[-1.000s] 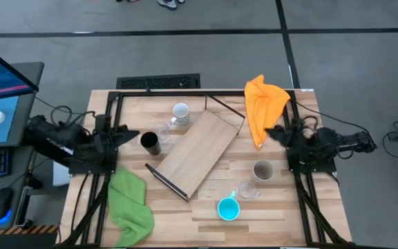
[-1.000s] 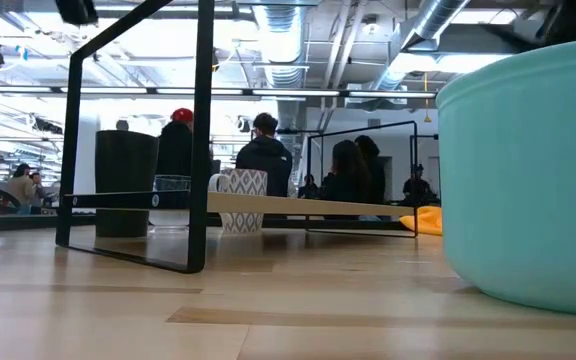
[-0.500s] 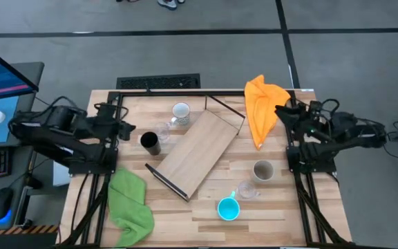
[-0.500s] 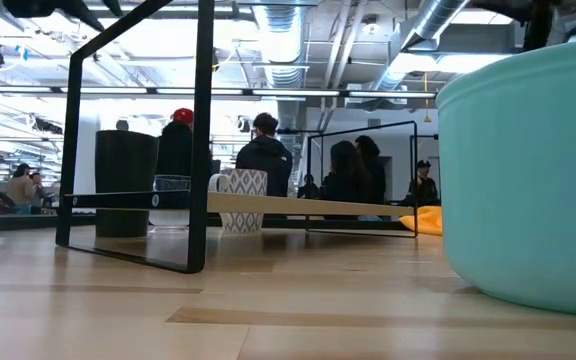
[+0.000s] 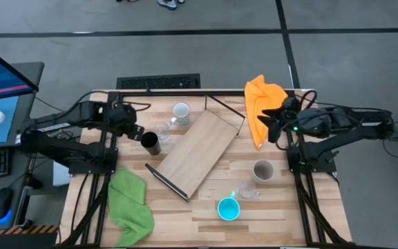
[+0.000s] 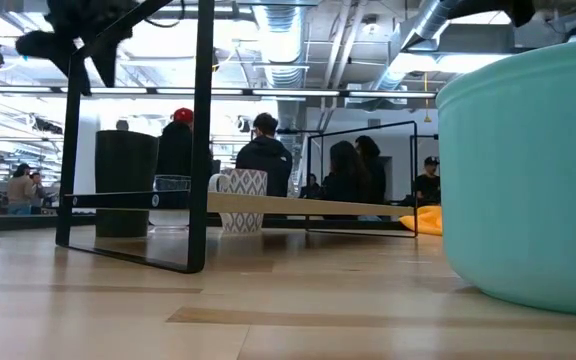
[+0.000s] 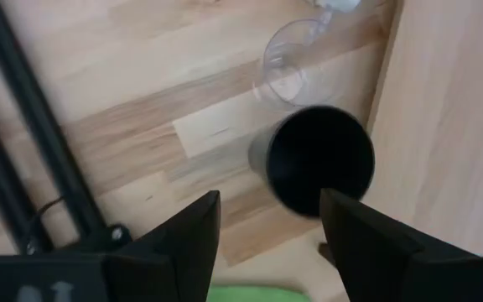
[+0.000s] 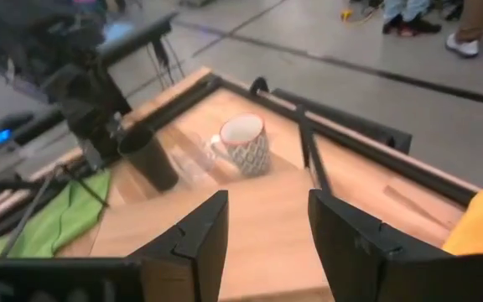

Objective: Stack small to large cups/mugs on shelf
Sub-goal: Put the black cup on the shelf, then put the white cup on the shelf

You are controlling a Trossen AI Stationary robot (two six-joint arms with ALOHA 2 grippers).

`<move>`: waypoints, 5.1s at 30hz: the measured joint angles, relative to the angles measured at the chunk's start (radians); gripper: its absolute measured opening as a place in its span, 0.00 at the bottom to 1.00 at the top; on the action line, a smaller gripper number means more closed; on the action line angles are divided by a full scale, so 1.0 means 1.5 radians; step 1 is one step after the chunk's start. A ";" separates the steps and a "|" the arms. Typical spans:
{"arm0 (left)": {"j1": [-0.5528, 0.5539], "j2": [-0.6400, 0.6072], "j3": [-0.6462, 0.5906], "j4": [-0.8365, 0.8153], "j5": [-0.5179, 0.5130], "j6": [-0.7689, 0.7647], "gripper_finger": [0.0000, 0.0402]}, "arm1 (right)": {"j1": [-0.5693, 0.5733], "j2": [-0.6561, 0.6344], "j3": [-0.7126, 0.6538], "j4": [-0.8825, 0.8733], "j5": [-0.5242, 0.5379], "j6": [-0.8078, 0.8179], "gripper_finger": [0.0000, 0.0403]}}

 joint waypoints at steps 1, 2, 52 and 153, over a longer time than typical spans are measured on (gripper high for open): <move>0.017 0.001 -0.007 0.010 0.011 0.020 0.48 | 0.000 0.008 0.003 -0.005 -0.011 0.000 0.47; 0.033 0.002 -0.015 0.023 0.025 0.038 0.48 | 0.000 0.016 0.006 -0.007 -0.018 0.000 0.47; 0.073 0.115 0.146 -0.040 0.092 0.181 0.00 | 0.000 0.044 0.007 -0.006 -0.072 0.006 0.41; -0.229 0.391 0.396 -0.111 0.037 0.089 0.40 | -0.050 0.098 0.008 -0.078 -0.191 0.058 0.61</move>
